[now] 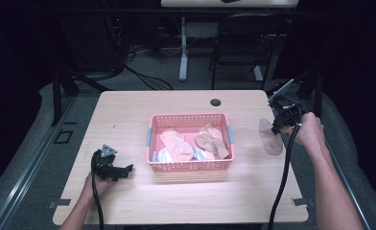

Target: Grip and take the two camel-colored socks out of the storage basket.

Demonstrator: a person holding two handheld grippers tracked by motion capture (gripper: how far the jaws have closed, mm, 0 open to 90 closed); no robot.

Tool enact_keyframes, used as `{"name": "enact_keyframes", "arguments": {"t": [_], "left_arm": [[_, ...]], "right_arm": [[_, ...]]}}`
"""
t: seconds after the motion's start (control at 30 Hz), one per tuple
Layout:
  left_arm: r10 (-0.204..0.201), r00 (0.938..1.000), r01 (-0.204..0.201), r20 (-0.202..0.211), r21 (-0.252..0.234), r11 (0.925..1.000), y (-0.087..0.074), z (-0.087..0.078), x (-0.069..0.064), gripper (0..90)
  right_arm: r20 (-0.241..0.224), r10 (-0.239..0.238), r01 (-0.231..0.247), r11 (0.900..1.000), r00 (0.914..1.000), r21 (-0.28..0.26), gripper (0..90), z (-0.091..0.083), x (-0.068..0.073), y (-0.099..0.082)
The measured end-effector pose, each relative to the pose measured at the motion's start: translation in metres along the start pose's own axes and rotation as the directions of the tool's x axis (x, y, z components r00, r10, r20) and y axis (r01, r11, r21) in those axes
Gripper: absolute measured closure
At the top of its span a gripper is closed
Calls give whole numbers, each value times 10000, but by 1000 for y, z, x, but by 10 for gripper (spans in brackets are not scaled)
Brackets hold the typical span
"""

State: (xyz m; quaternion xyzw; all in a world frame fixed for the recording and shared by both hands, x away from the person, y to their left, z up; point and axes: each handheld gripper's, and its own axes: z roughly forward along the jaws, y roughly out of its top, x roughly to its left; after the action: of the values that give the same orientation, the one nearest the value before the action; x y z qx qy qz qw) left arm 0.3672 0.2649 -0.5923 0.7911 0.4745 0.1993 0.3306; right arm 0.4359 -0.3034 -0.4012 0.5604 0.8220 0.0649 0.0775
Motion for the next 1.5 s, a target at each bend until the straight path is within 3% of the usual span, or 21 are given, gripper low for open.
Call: {"name": "enact_keyframes", "arguments": {"t": [0.3,0.67,1.17,1.3,1.37,1.47,1.5], "left_arm": [[1,10000,-1,1,1,10000,0,0,0,0],[2,10000,-2,1,3,10000,0,0,0,0],[3,10000,-3,1,2,10000,0,0,0,0],[7,10000,-7,0,3,10000,0,0,0,0],[-6,10000,6,1,-4,10000,0,0,0,0],[0,10000,0,0,-1,10000,0,0,0,0],[-4,10000,4,6,2,10000,0,0,0,0]], "right_arm": [[-383,283,-266,9987,9989,438,833,35,-4,-3],[-703,769,-733,9959,9946,534,834,70,-8,-4],[-758,994,-961,9943,9922,461,830,81,-12,-5],[-780,954,-928,9950,9924,363,532,77,-13,-5],[-1024,947,-942,9955,9902,103,359,74,-12,-7],[-1020,787,-784,9969,9917,71,218,68,-12,-8],[-1166,937,-949,9955,9887,-49,181,67,-12,-9]]}}
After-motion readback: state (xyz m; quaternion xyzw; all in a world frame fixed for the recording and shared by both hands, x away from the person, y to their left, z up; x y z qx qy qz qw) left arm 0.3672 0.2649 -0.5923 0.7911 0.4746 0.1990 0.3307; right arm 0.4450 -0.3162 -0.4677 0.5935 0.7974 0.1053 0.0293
